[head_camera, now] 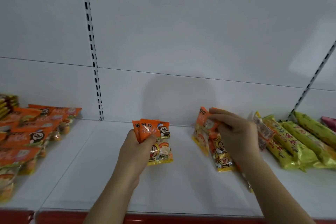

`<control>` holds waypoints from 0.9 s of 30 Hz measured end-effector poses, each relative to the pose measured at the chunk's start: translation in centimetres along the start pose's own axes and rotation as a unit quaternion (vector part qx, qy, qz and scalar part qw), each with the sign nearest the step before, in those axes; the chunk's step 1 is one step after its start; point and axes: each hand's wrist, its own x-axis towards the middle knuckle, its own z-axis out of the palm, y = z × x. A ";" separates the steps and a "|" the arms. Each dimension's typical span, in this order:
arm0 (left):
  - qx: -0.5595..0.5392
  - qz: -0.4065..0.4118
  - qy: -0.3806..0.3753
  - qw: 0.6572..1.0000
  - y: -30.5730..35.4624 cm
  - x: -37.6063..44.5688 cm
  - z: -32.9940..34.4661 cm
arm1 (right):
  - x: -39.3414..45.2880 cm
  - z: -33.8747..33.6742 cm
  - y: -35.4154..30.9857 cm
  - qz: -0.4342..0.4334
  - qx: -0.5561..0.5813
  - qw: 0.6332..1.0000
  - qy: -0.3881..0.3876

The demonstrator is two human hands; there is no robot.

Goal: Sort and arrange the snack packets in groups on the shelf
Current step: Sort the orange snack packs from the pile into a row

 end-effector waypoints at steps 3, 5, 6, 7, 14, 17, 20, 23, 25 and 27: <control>0.010 0.004 -0.028 1.000 0.3 -0.2 0.5 | -0.5 -0.7 -1.8 0.092 0.238 0.966 -0.038; 0.021 0.009 -0.075 0.997 0.6 -0.9 1.2 | -0.8 -0.1 -2.3 0.090 0.303 0.947 -0.055; 0.012 0.005 -0.100 0.995 0.7 -1.3 1.6 | -1.0 0.3 -2.3 0.076 0.308 0.946 -0.068; -0.016 -0.008 -0.124 0.992 0.9 -1.6 1.9 | -1.2 0.7 -2.1 0.059 0.296 0.950 -0.083; -0.043 -0.005 -0.257 0.965 1.7 -3.3 3.3 | -2.2 -0.3 -0.5 0.060 0.227 0.966 -0.104; -0.044 -0.008 -0.237 0.970 0.9 -3.4 4.9 | -3.1 -1.7 0.1 0.099 0.107 0.986 -0.081; -0.051 -0.007 -0.203 0.978 0.2 -3.3 6.3 | -4.2 -5.0 1.8 0.196 -0.056 0.978 -0.053; -0.048 -0.005 -0.192 0.980 -0.4 -3.2 7.5 | -5.6 -7.9 3.5 0.307 -0.221 0.917 -0.130; -0.053 -0.001 -0.184 0.981 -0.7 -3.3 8.4 | -6.3 -8.4 3.7 0.338 -0.259 0.883 -0.197; -0.051 0.007 -0.170 0.984 -1.0 -3.4 9.1 | -6.6 -8.5 3.6 0.362 -0.236 0.875 -0.218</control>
